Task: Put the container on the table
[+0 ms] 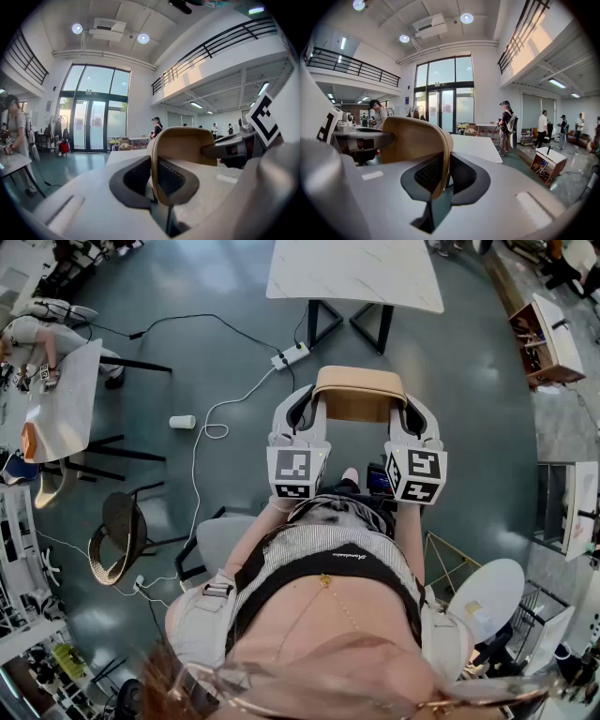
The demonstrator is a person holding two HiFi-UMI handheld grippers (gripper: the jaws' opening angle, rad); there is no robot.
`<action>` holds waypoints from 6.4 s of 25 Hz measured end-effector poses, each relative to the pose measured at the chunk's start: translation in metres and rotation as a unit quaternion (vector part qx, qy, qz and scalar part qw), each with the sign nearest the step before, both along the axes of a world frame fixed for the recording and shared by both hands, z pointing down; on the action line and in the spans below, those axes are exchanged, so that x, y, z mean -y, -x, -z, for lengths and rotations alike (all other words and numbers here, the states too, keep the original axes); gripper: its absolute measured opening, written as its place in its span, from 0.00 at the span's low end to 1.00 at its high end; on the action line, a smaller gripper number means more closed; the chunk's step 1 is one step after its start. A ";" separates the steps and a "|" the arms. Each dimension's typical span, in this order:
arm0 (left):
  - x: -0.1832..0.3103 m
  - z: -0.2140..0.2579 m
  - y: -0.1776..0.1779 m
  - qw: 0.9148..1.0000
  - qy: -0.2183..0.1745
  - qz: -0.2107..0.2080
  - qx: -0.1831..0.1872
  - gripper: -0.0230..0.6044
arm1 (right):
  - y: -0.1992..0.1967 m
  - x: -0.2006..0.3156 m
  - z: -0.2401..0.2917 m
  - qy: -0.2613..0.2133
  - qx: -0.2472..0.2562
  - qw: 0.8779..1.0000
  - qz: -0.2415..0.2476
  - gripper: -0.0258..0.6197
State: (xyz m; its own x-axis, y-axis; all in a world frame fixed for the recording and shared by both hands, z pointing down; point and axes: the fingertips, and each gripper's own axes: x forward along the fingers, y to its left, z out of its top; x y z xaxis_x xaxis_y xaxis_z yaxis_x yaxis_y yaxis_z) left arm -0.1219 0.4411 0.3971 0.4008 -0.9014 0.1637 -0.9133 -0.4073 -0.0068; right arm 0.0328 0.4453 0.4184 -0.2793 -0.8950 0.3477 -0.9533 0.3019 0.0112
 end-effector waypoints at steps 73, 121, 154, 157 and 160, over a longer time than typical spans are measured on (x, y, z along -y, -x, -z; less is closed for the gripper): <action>0.153 -0.009 0.000 1.000 0.013 -0.008 -0.006 0.07 | 0.002 0.146 -0.007 0.001 0.008 1.000 0.005 0.14; 0.309 -0.015 0.006 0.999 0.033 0.019 0.001 0.07 | 0.007 0.311 -0.014 0.018 0.017 0.999 0.031 0.13; 0.387 -0.009 -0.074 0.997 0.033 0.063 -0.003 0.07 | -0.070 0.404 -0.010 0.018 0.026 0.997 0.074 0.13; 0.387 -0.009 -0.074 0.997 0.033 0.074 -0.006 0.07 | -0.070 0.407 -0.009 0.016 0.025 0.996 0.086 0.13; 0.386 -0.010 -0.074 0.996 0.033 0.082 -0.007 0.07 | -0.070 0.408 -0.010 0.015 0.027 0.995 0.091 0.13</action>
State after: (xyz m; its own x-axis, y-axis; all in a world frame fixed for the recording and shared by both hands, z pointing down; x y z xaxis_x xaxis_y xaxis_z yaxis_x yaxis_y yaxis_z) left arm -0.0482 0.0554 0.4074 0.2525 -0.9420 0.2212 -0.9671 -0.2526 0.0283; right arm 0.1027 0.0373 0.4283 -0.4550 -0.8176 0.3528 -0.8818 0.4689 -0.0504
